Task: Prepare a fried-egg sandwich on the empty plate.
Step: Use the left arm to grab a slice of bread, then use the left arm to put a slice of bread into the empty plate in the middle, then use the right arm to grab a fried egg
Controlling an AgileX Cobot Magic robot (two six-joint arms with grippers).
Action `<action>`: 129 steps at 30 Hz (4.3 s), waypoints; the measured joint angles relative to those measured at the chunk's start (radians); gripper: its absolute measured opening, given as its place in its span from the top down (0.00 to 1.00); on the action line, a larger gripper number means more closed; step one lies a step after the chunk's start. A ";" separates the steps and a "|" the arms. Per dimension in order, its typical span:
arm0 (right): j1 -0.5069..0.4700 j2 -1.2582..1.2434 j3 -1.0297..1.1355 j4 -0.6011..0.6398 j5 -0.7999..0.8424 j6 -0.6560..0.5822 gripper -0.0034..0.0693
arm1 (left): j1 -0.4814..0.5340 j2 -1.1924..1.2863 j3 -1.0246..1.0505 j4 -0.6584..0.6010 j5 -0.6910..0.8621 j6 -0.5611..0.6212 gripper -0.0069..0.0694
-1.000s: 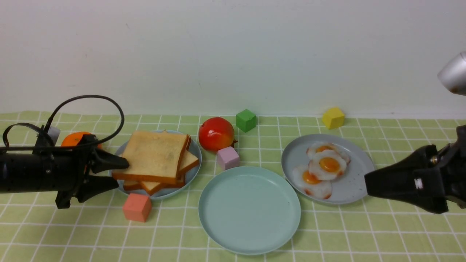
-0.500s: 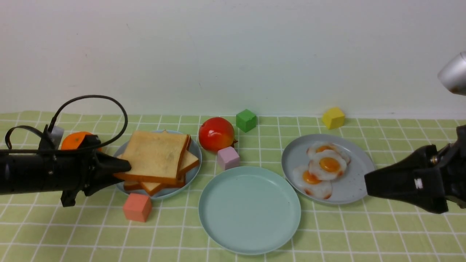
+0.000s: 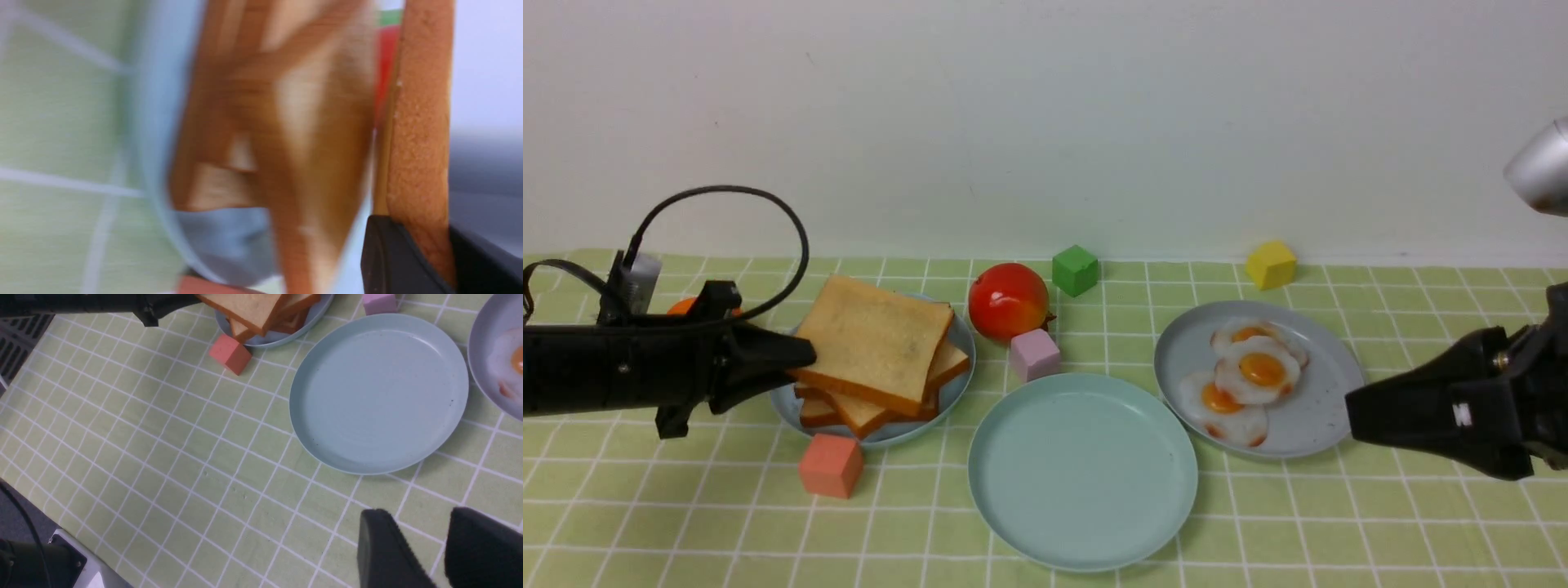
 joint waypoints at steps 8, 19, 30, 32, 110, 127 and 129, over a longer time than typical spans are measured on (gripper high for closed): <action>0.000 0.000 0.000 -0.013 -0.001 0.000 0.63 | 0.000 -0.151 0.000 0.037 0.052 0.006 0.78; 0.000 0.011 0.000 -0.118 0.023 0.000 0.77 | -0.086 -0.176 -0.183 0.421 0.231 -0.120 0.78; 0.000 0.031 0.000 -0.120 0.028 -0.035 0.97 | -0.403 0.082 -0.630 0.619 0.270 -0.271 0.78; 0.000 0.031 0.000 -0.122 0.028 -0.041 0.97 | -0.426 0.146 -0.692 0.619 0.268 -0.298 0.78; -0.334 0.837 -0.070 0.593 -0.444 -0.070 0.28 | -0.892 -0.216 -0.515 1.207 -0.197 -0.811 0.92; -0.338 1.022 -0.101 1.123 -0.371 -0.557 0.31 | -0.902 -0.213 -0.511 1.209 -0.250 -0.821 0.93; -0.338 1.026 -0.101 1.130 -0.369 -0.565 0.37 | -0.902 -0.213 -0.511 1.209 -0.247 -0.821 0.93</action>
